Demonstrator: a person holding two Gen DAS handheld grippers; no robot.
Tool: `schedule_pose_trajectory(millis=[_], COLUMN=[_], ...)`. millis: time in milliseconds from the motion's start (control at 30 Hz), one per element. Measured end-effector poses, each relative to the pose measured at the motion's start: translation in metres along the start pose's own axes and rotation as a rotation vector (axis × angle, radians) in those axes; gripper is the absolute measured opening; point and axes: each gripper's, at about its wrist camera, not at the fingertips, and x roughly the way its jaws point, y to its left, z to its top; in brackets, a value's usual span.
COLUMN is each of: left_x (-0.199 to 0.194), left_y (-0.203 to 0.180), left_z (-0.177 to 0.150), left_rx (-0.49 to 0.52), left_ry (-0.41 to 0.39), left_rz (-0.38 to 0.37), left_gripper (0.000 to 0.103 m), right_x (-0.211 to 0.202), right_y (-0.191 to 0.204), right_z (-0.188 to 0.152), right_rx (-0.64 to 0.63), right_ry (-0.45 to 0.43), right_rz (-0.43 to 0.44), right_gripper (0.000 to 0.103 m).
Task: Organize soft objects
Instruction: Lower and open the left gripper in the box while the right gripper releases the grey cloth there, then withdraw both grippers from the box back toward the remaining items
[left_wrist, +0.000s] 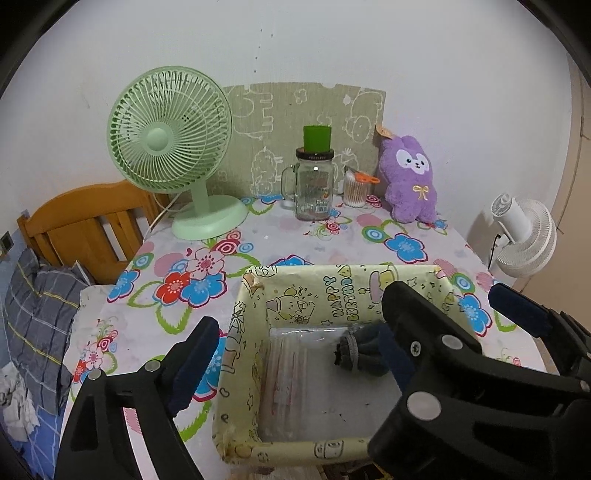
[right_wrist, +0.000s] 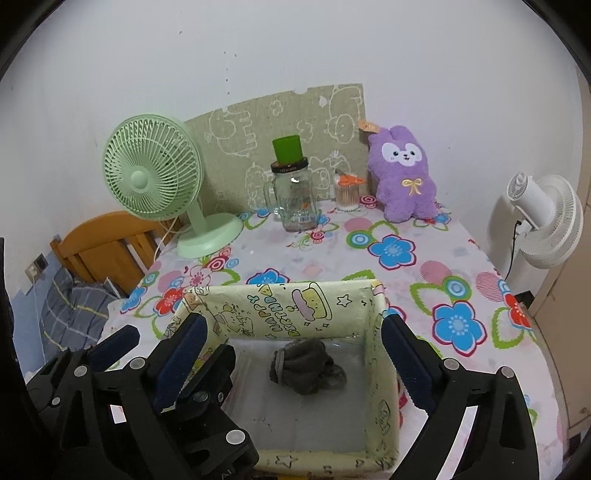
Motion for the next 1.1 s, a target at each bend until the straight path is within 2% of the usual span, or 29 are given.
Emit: schedule_pose_trajectory(millis=[467,1100], left_x=[-0.042,-0.094], left_y=[-0.005,-0.012], left_z=[-0.007,-0.025], left_rx=[-0.004,-0.011], left_ry=[-0.064,-0.138], left_rz=[-0.014,-0.047], left_gripper=[0.098,0.103], right_x=[-0.051,-0.111], right_y=[0.003,0.005], right_z=[-0.003,-0.017], right_rx=[-0.014,-0.049], right_ry=[-0.077,-0.156], right_rz=[-0.015,-0.020], right_gripper=[0.103,0.103])
